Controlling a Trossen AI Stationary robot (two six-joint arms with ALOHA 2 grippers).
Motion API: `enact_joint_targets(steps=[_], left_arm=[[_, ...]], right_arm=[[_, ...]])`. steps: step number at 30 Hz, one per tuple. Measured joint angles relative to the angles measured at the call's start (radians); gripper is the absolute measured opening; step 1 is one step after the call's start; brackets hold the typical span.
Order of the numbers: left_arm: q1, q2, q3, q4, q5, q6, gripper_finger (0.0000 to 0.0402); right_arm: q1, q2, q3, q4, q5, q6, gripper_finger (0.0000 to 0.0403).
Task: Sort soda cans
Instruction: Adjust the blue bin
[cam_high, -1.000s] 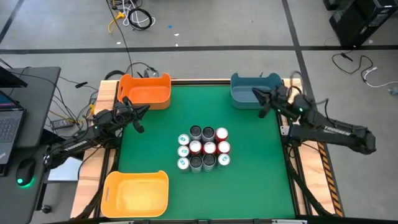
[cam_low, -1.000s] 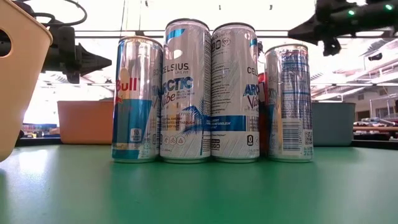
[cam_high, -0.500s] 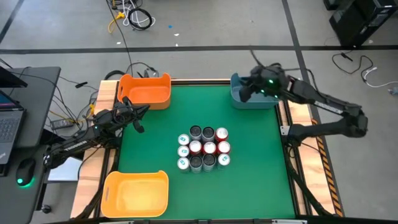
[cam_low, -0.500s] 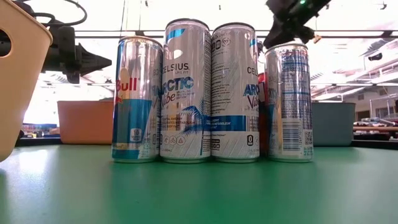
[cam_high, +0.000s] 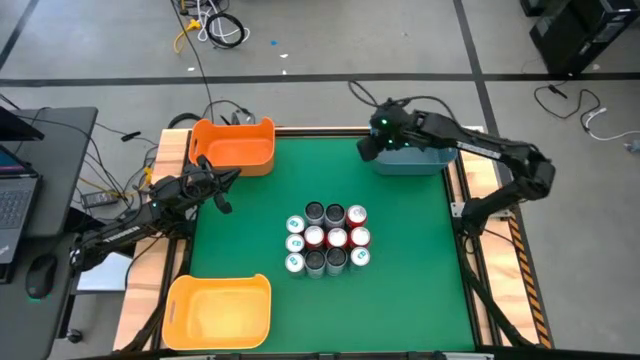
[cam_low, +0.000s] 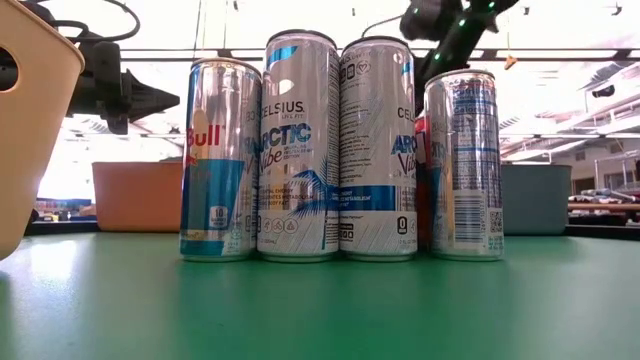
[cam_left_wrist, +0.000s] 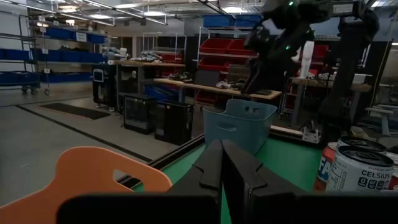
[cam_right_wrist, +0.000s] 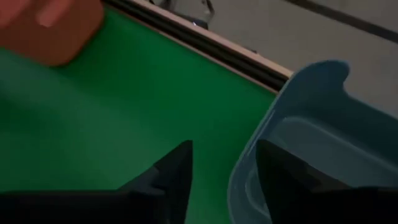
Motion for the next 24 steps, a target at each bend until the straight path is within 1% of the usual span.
enact_joint_targets(steps=[4, 7, 12, 19, 22, 24], left_arm=[[0.000, 0.000, 0.000, 0.000, 0.000, 0.000, 0.0011], [0.000, 0.000, 0.000, 0.000, 0.000, 0.000, 0.0011], [0.000, 0.000, 0.000, 0.000, 0.000, 0.000, 0.0011], [0.000, 0.000, 0.000, 0.000, 0.000, 0.000, 0.0011], [0.000, 0.000, 0.000, 0.000, 0.000, 0.000, 0.0011], [0.000, 0.000, 0.000, 0.000, 0.000, 0.000, 0.0011]], right_arm=[[-0.020, 0.063, 0.000, 0.002, 0.001, 0.000, 0.0205], [-0.034, 0.095, 0.000, 0.001, 0.029, 0.040, 0.0226], [-0.052, 0.143, 0.000, 0.002, 0.026, 0.052, 0.0239], [-0.052, 0.201, 0.000, 0.001, 0.011, 0.053, 0.0224], [-0.050, 0.213, 0.000, -0.002, 0.010, 0.041, 0.0201], [-0.042, 0.211, 0.000, 0.002, 0.010, 0.025, 0.0175]])
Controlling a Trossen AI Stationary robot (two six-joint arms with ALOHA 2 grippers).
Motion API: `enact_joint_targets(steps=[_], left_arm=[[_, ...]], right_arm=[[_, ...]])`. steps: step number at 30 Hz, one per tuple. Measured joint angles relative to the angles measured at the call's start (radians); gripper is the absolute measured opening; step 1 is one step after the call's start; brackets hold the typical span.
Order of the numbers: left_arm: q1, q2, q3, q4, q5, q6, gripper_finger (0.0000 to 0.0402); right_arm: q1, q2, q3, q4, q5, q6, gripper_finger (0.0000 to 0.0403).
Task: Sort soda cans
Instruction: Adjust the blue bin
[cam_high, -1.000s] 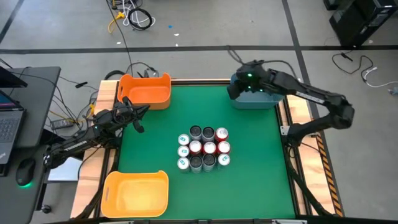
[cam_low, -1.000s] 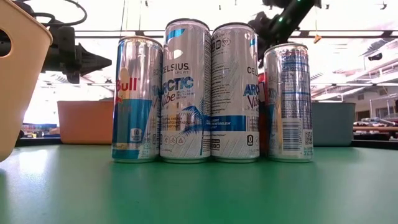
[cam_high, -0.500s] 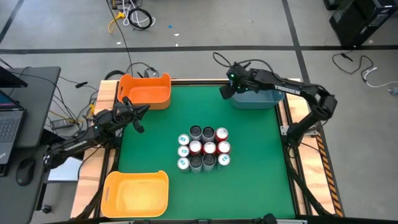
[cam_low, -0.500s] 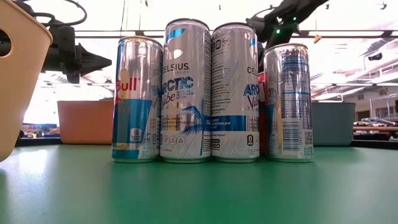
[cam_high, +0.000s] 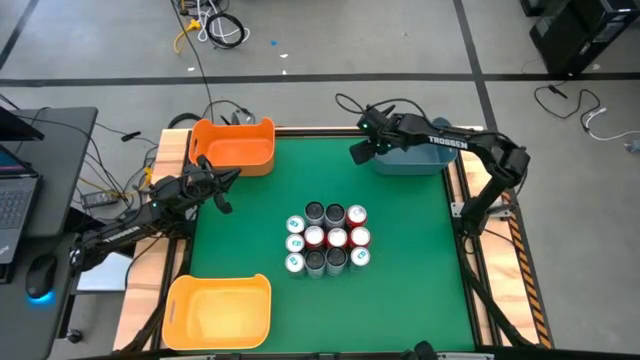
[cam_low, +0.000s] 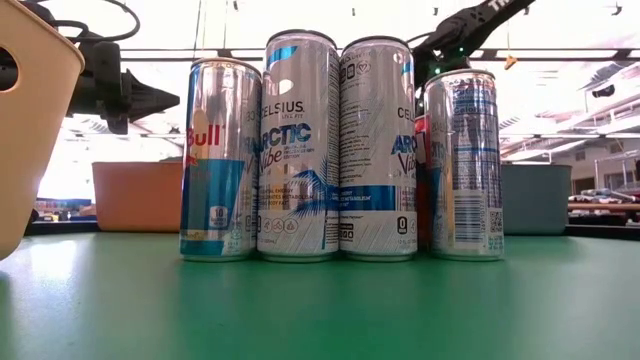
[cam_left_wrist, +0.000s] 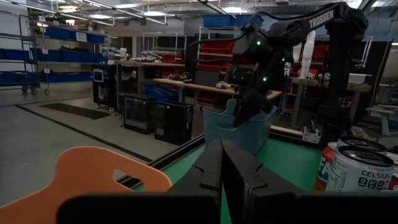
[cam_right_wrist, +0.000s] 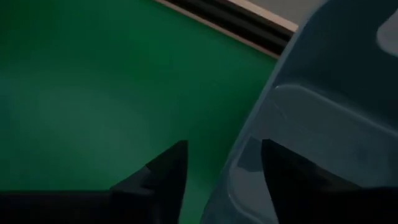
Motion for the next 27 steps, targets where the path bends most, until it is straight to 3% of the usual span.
enact_joint_targets(steps=[7, 10, 21, 27], left_arm=[[0.000, 0.000, 0.000, 0.000, 0.000, 0.000, 0.0011], [0.000, 0.000, 0.000, 0.000, 0.000, 0.000, 0.0011], [0.000, 0.000, 0.000, 0.000, 0.000, 0.000, 0.0011], [0.000, 0.000, 0.000, 0.000, 0.000, 0.000, 0.0011]], right_arm=[[0.035, -0.006, 0.000, -0.023, -0.036, -0.093, 0.0060], [0.060, -0.009, 0.002, -0.066, -0.038, -0.139, 0.0028], [0.152, -0.053, -0.001, -0.404, -0.045, -0.420, 0.0041], [0.185, -0.068, -0.001, -0.574, -0.050, -0.548, 0.0027]])
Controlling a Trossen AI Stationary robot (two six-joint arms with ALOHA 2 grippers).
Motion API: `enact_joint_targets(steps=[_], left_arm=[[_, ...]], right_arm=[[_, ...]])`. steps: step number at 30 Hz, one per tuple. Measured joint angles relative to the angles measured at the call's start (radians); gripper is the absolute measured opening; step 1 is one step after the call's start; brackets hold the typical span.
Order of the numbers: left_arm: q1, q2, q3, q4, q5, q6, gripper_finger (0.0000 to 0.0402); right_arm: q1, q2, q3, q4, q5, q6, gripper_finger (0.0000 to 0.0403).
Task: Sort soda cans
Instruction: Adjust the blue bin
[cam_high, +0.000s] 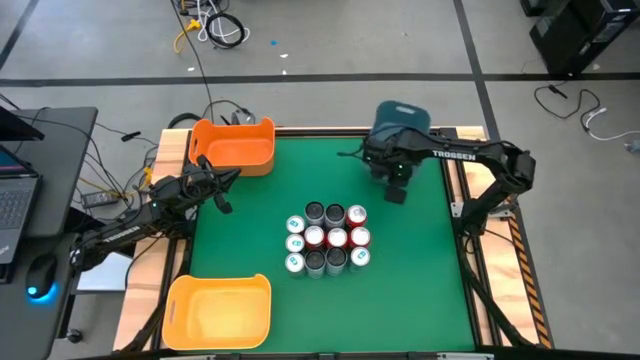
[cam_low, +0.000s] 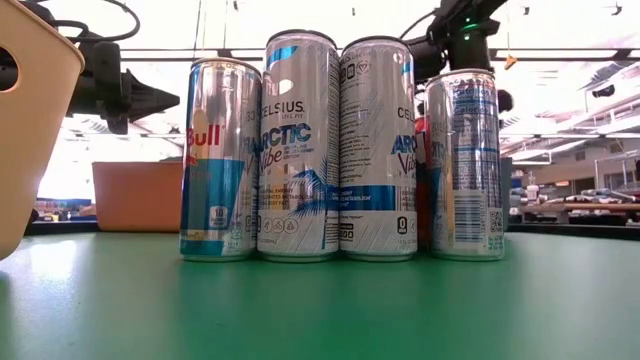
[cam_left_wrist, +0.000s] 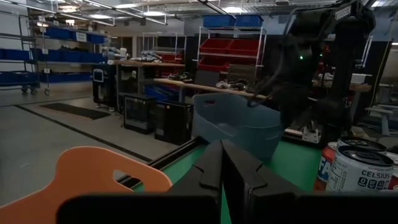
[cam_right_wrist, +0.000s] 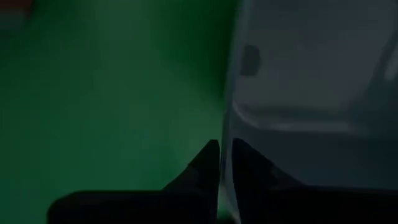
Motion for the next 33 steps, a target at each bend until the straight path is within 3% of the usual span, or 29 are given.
enact_joint_targets(steps=[8, 13, 20, 24, 29, 33], left_arm=[[0.000, 0.000, 0.000, 0.000, 0.000, 0.000, 0.0011], [0.000, 0.000, 0.000, 0.000, 0.000, 0.000, 0.0011], [0.000, 0.000, 0.000, 0.000, 0.000, 0.000, 0.0011], [0.000, 0.000, 0.000, 0.000, 0.000, 0.000, 0.0011], [0.000, 0.000, 0.000, 0.000, 0.000, 0.000, 0.0011], [0.000, 0.000, 0.000, 0.000, 0.000, 0.000, 0.0011]], right_arm=[[0.058, -0.010, 0.000, -0.262, -0.008, -0.015, 0.0010], [0.092, -0.057, 0.000, -0.269, -0.064, -0.034, 0.0010], [0.118, -0.097, 0.000, -0.270, -0.065, -0.028, 0.0015], [0.127, -0.096, 0.000, -0.269, -0.064, 0.044, 0.0045], [0.118, -0.096, 0.000, -0.269, -0.043, 0.215, 0.0113], [0.104, -0.099, 0.009, -0.264, -0.069, 0.254, 0.0164]])
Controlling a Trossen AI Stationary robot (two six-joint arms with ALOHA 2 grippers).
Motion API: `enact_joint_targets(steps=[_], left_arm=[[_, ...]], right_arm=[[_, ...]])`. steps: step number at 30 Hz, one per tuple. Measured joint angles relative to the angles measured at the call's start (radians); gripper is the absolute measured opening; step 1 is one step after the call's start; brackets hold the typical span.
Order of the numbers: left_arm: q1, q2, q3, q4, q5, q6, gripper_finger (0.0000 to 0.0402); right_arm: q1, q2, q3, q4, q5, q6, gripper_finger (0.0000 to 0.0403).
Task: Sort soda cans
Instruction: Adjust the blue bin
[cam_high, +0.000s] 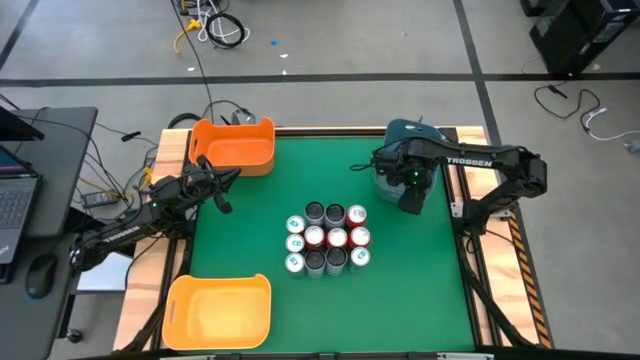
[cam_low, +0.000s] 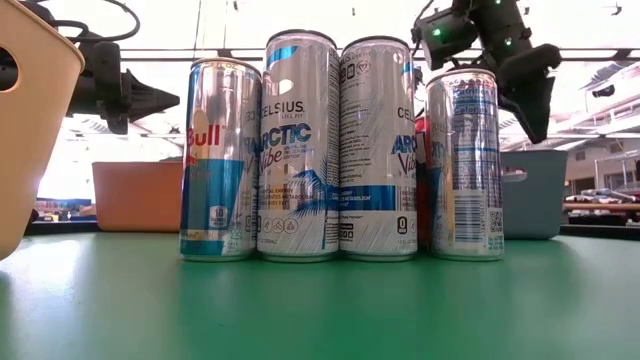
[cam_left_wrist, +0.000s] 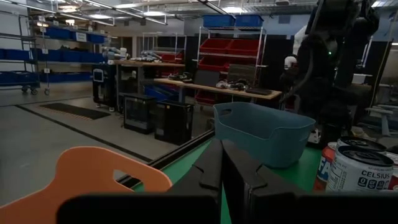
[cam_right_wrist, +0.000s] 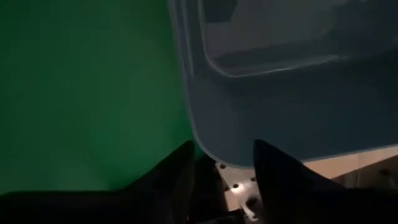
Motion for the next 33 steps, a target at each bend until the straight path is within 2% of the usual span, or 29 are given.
enact_joint_targets(steps=[5, 9, 12, 15, 17, 21, 28, 33], left_arm=[[0.000, 0.000, 0.000, 0.000, 0.000, 0.000, 0.0011], [0.000, 0.000, 0.000, 0.000, 0.000, 0.000, 0.0011], [0.000, 0.000, 0.000, 0.000, 0.000, 0.000, 0.0011], [0.000, 0.000, 0.000, 0.000, 0.000, 0.000, 0.0011], [0.000, 0.000, 0.000, 0.000, 0.000, 0.000, 0.0011], [0.000, 0.000, 0.000, 0.000, 0.000, 0.000, 0.0011], [0.000, 0.000, 0.000, 0.000, 0.000, 0.000, 0.0011], [0.000, 0.000, 0.000, 0.000, 0.000, 0.000, 0.0011]], right_arm=[[0.020, 0.000, 0.080, 0.080, -0.005, 0.021, 0.0194], [0.037, -0.002, 0.105, 0.274, -0.076, 0.092, 0.0192], [0.060, -0.001, 0.084, 0.405, -0.077, 0.202, 0.0169], [0.091, -0.001, 0.070, 0.428, 0.078, 0.335, 0.0134], [0.106, -0.001, 0.063, 0.416, 0.128, 0.395, 0.0111], [0.141, -0.001, 0.042, 0.441, 0.127, 0.436, 0.0076], [0.154, -0.001, -0.001, 0.443, 0.151, 0.464, 0.0057], [0.156, -0.001, -0.013, 0.444, 0.138, 0.443, 0.0025]])
